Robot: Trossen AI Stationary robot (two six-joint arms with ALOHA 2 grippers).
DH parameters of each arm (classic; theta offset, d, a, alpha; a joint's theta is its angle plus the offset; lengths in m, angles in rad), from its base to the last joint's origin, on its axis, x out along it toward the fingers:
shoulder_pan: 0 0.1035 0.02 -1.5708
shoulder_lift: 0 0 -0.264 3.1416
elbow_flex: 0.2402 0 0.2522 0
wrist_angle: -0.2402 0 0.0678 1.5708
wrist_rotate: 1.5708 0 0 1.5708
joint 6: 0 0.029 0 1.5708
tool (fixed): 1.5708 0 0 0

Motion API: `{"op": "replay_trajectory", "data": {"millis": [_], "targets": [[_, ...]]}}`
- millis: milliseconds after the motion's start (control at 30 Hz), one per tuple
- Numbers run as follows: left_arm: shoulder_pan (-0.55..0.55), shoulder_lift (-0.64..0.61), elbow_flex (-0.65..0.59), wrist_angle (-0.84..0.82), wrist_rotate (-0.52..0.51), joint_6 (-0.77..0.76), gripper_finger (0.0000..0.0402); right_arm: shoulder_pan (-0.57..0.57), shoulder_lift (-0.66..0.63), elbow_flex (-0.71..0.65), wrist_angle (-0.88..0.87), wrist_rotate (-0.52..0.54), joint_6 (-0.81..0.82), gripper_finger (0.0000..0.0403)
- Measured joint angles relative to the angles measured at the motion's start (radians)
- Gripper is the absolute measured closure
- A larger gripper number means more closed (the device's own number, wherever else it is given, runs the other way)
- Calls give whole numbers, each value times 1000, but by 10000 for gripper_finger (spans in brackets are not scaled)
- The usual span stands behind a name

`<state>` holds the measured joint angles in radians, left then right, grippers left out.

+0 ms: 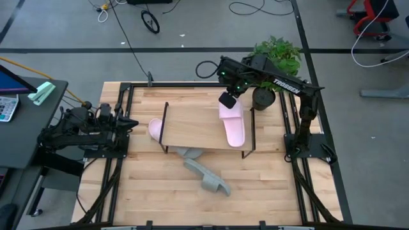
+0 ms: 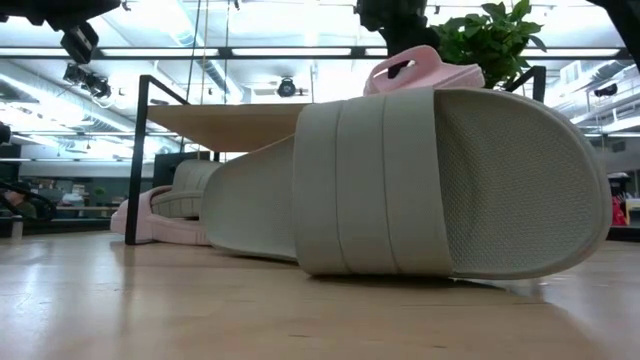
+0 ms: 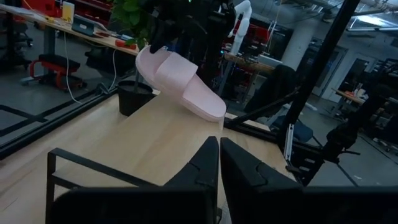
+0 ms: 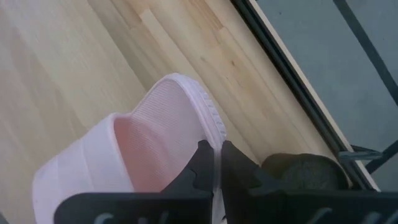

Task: Pick and place slides into the shelf
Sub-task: Put the right pink slide on the shelf

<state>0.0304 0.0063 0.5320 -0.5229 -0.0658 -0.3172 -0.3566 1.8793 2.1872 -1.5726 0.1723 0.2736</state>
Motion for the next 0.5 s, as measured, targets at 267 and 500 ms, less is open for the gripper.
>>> {"op": "replay_trajectory", "data": {"millis": [267, 500], "targets": [[0, 0, 0, -8, 0, 15, 390, -2, 0, 0, 3, -28, 28, 393], [0, 0, 0, -7, -8, 16, 378, -2, 0, 0, 3, -30, 15, 393]]}}
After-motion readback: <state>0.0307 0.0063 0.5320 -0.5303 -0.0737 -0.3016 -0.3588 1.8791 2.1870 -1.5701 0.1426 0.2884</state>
